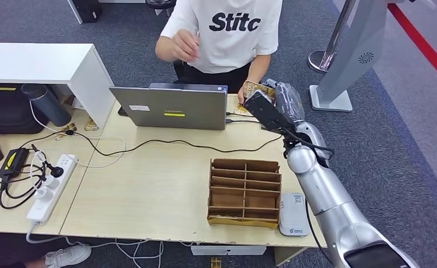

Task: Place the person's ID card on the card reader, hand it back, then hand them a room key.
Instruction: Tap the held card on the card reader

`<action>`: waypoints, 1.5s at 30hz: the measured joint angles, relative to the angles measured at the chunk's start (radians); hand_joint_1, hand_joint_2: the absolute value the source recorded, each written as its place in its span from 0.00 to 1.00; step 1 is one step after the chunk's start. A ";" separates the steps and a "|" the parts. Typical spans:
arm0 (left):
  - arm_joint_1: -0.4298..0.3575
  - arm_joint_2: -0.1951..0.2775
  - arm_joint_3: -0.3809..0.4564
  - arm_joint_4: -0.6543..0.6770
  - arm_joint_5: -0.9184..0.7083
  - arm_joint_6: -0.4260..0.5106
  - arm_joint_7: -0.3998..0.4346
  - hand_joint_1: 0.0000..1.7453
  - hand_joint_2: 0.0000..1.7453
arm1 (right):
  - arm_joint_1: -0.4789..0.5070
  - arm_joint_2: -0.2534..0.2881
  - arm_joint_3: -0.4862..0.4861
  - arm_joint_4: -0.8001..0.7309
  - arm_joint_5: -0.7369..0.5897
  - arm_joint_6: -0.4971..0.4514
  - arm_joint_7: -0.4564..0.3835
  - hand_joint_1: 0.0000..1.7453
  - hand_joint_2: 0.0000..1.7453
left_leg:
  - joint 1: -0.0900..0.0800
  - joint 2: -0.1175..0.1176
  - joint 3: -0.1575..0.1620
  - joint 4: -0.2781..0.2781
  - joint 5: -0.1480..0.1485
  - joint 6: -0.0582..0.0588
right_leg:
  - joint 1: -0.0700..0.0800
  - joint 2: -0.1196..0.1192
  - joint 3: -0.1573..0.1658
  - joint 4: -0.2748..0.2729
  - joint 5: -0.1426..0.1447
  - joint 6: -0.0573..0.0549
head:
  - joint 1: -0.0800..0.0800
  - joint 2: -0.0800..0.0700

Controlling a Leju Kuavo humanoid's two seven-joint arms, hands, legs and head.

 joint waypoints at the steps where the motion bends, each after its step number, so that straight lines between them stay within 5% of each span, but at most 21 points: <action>1: 0.001 0.000 0.000 0.000 0.002 0.000 -0.001 0.00 1.00 | 0.009 0.000 -0.002 -0.019 -0.002 0.002 0.001 1.00 1.00 | 0.000 0.000 0.000 0.000 0.000 0.000 | 0.000 0.000 0.000 0.000 0.000 0.000 | 0.000 0.000; 6: 0.007 -0.002 0.001 0.000 0.029 0.012 -0.008 0.00 1.00 | 0.120 -0.017 -0.015 -0.189 -0.027 0.000 -0.018 1.00 1.00 | 0.000 -0.002 -0.001 0.000 0.000 0.000 | 0.000 -0.002 -0.001 -0.001 -0.001 0.001 | 0.000 0.000; 15: 0.043 -0.011 0.054 0.000 0.128 0.117 -0.078 0.00 1.00 | 0.681 -0.113 -0.167 -0.702 -0.093 -0.087 -0.182 1.00 1.00 | 0.000 -0.004 -0.002 0.000 -0.008 0.003 | 0.000 -0.005 0.000 -0.002 -0.007 0.004 | 0.000 0.000; 22: 0.051 -0.017 0.078 0.001 0.146 0.145 -0.098 0.00 1.00 | 0.893 -0.123 -0.301 -0.845 -0.103 -0.104 -0.201 1.00 1.00 | -0.001 -0.001 0.000 0.000 -0.010 0.003 | 0.000 -0.002 0.001 -0.002 -0.008 0.004 | 0.000 0.000; 36: 0.052 -0.026 0.093 0.001 0.155 0.212 -0.109 0.00 1.00 | 1.007 -0.126 -0.364 -0.929 0.103 -0.106 -0.094 1.00 1.00 | 0.000 -0.001 0.001 0.000 -0.009 0.003 | 0.000 -0.002 0.002 -0.002 -0.008 0.004 | 0.000 0.000; 41: 0.051 -0.025 0.093 0.001 0.155 0.192 -0.103 0.00 1.00 | 1.012 -0.180 -0.325 -0.917 0.358 -0.130 0.090 1.00 1.00 | -0.001 -0.001 0.000 0.000 -0.009 0.003 | 0.000 -0.002 0.002 -0.002 -0.008 0.004 | 0.000 0.000; 45: 0.050 -0.022 0.091 0.001 0.161 0.170 -0.082 0.00 1.00 | 1.009 -0.245 -0.272 -0.881 0.403 -0.067 0.211 1.00 1.00 | -0.001 -0.001 0.000 0.000 -0.009 0.003 | 0.000 -0.002 0.002 -0.002 -0.008 0.004 | 0.000 0.000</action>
